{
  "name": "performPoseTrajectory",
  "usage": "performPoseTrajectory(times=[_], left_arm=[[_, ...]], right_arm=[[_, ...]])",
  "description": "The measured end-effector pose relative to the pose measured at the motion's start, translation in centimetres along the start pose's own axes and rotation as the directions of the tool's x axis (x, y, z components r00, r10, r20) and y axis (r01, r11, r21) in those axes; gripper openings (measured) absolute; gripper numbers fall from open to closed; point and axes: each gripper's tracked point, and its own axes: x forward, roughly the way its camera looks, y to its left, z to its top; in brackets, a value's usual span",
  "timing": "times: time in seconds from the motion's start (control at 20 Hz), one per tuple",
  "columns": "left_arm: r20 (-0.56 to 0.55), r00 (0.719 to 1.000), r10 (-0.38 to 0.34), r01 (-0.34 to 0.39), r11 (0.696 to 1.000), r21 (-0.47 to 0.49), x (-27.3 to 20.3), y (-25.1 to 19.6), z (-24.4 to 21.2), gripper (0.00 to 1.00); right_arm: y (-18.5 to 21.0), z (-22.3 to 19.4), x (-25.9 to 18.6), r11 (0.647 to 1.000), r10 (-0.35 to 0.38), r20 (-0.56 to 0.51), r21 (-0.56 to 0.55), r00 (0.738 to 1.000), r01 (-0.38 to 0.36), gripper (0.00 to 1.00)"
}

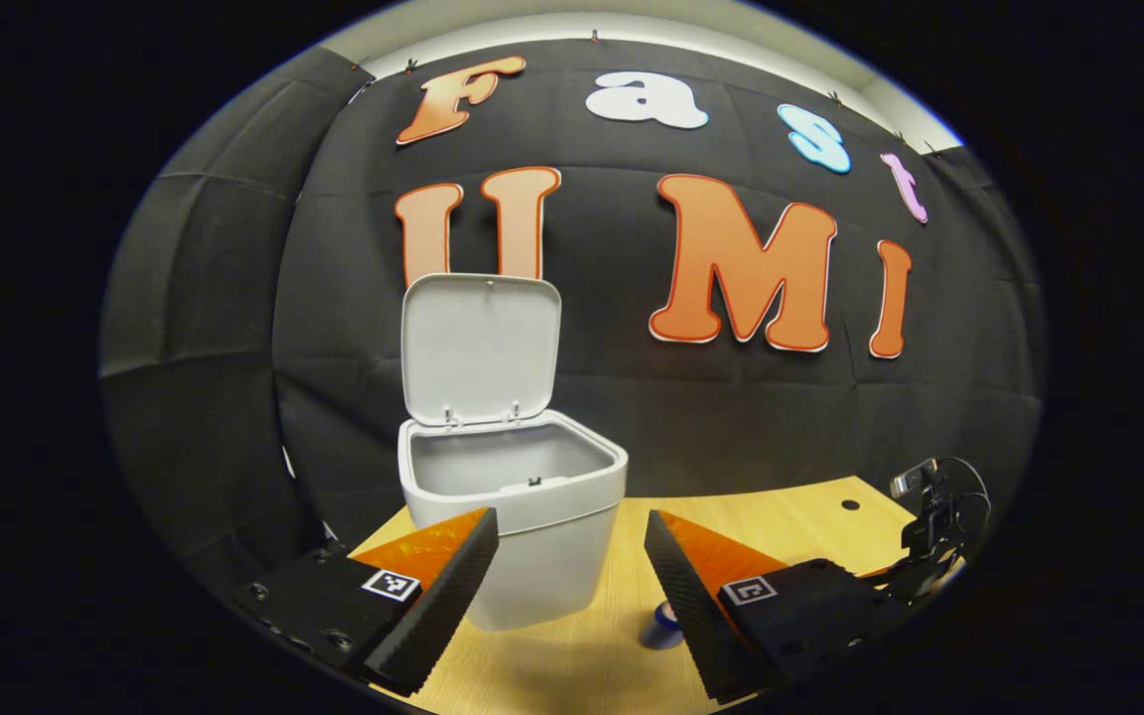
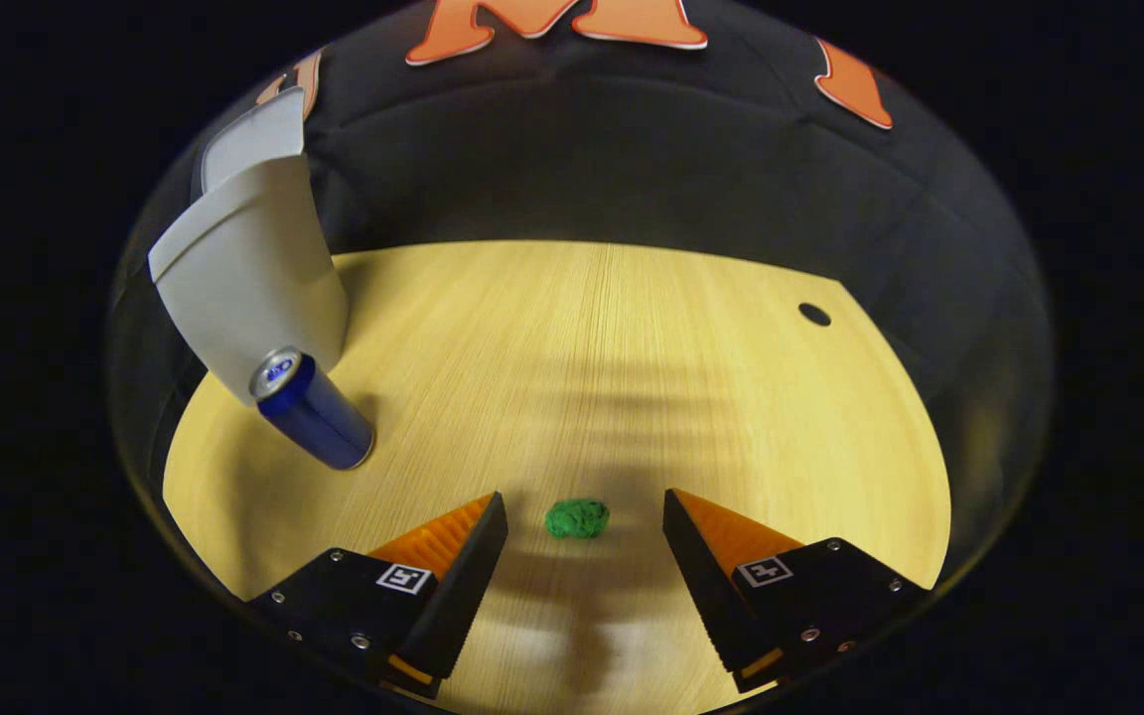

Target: Press the lid of the desktop garbage bin to open it, pick up the crumpled paper on the desktop and throw it into the bin, then pick up the pop can on the desktop and drop it into the bin, and finally close the garbage bin lid.

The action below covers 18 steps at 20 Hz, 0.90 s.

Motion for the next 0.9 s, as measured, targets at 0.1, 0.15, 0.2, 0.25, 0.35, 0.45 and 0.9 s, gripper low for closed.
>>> performPoseTrajectory(times=[0.1, 0.15, 0.2, 0.25, 0.35, 0.45, 0.9], left_arm=[[-0.024, 1.0, 0.017, -0.017, 1.0, -0.009, 0.2, 1.1, -1.0, 0.94], [-0.036, 0.999, 0.025, -0.026, 1.0, -0.014, 0.2, 1.6, -1.5, 0.94], [-0.046, 0.998, 0.032, -0.033, 0.999, -0.017, 0.4, 2.1, -1.8, 0.94], [-0.053, 0.998, 0.039, -0.04, 0.999, -0.019, 0.5, 2.6, -2.0, 0.94], [-0.064, 0.997, 0.053, -0.054, 0.998, -0.02, 0.8, 3.4, -2.5, 0.94], [-0.071, 0.996, 0.06, -0.061, 0.998, -0.021, 1.0, 3.8, -2.7, 0.95], [-0.074, 0.996, 0.058, -0.059, 0.998, -0.007, 1.3, 4.1, -2.7, 0.95]], right_arm=[[-0.6, 0.0, -0.5, 0.999, 0.012, -0.046, 0.03, 0.999, -0.011, 0.96], [-0.7, -0.2, -0.4, 0.999, 0.013, -0.067, 0.04, 0.998, -0.011, 0.96], [-1.0, -0.2, -0.4, 0.999, 0.0, -0.072, 0.04, 0.997, 0.003, 0.96], [-1.3, -0.4, -0.1, 0.999, -0.012, -0.078, 0.031, 0.997, 0.015, 0.95], [-1.4, -0.8, 0.2, 1.0, -0.008, -0.098, 0.029, 0.995, 0.011, 0.95], [-1.0, -1.0, 0.1, 0.999, 0.019, -0.128, 0.039, 0.992, -0.014, 0.95], [-2.0, -0.5, 0.8, 0.999, 0.023, -0.161, 0.052, 0.987, -0.015, 0.42]])
